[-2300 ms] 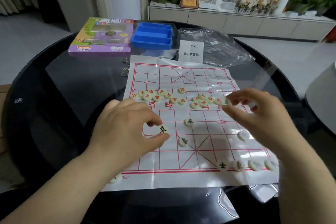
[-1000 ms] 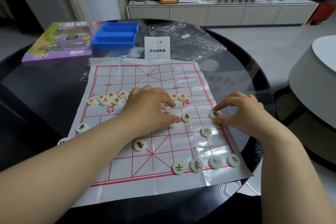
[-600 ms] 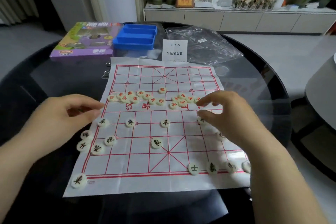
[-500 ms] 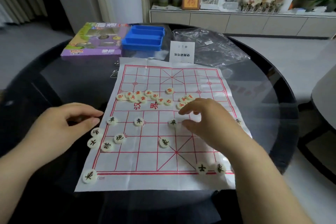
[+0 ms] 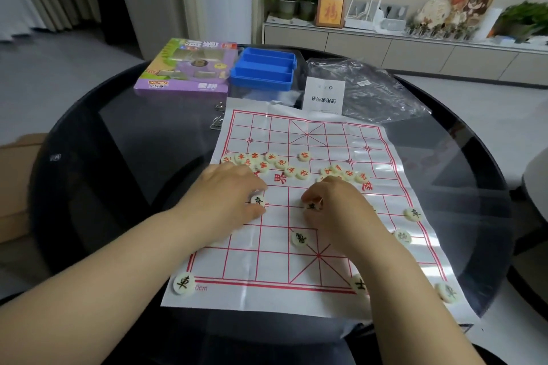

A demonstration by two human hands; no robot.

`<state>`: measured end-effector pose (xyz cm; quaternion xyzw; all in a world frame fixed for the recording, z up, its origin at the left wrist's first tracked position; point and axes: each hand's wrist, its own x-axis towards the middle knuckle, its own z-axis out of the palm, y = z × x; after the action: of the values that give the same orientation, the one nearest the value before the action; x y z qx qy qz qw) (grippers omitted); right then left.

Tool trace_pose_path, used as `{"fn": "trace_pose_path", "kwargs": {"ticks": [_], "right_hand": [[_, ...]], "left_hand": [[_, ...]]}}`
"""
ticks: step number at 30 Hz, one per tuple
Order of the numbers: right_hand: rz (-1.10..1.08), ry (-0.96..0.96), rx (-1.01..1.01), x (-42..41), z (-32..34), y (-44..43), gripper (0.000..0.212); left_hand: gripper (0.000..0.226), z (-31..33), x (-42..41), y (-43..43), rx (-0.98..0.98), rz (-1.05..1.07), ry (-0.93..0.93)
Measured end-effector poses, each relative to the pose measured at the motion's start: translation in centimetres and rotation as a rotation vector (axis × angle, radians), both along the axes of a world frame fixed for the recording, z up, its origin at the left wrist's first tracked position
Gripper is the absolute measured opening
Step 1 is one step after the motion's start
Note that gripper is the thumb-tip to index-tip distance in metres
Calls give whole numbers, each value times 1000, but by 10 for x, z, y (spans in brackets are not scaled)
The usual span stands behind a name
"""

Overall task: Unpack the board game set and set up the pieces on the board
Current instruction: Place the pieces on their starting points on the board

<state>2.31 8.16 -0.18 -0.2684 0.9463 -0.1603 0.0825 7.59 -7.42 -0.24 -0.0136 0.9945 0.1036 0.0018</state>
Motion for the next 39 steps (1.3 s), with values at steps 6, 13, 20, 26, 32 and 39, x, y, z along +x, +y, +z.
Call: {"fn": "trace_pose_path", "kwargs": {"ticks": [6, 13, 20, 26, 32, 39], "right_hand": [[-1, 13, -13, -4, -6, 1, 31], [3, 3, -46, -4, -5, 1, 32], [44, 49, -104, 1, 1, 6, 36], [159, 78, -139, 22, 14, -2, 33], [340, 32, -106, 53, 1, -37, 44], [293, 82, -127, 54, -13, -51, 43]], "left_hand": [[35, -6, -5, 4, 78, -12, 54], [37, -7, -4, 5, 76, 25, 97], [30, 2, 24, -15, 358, 206, 237], [30, -16, 82, -46, 524, 244, 323], [22, -26, 92, -38, 526, 264, 336], [32, -31, 88, -38, 556, 267, 383]]}}
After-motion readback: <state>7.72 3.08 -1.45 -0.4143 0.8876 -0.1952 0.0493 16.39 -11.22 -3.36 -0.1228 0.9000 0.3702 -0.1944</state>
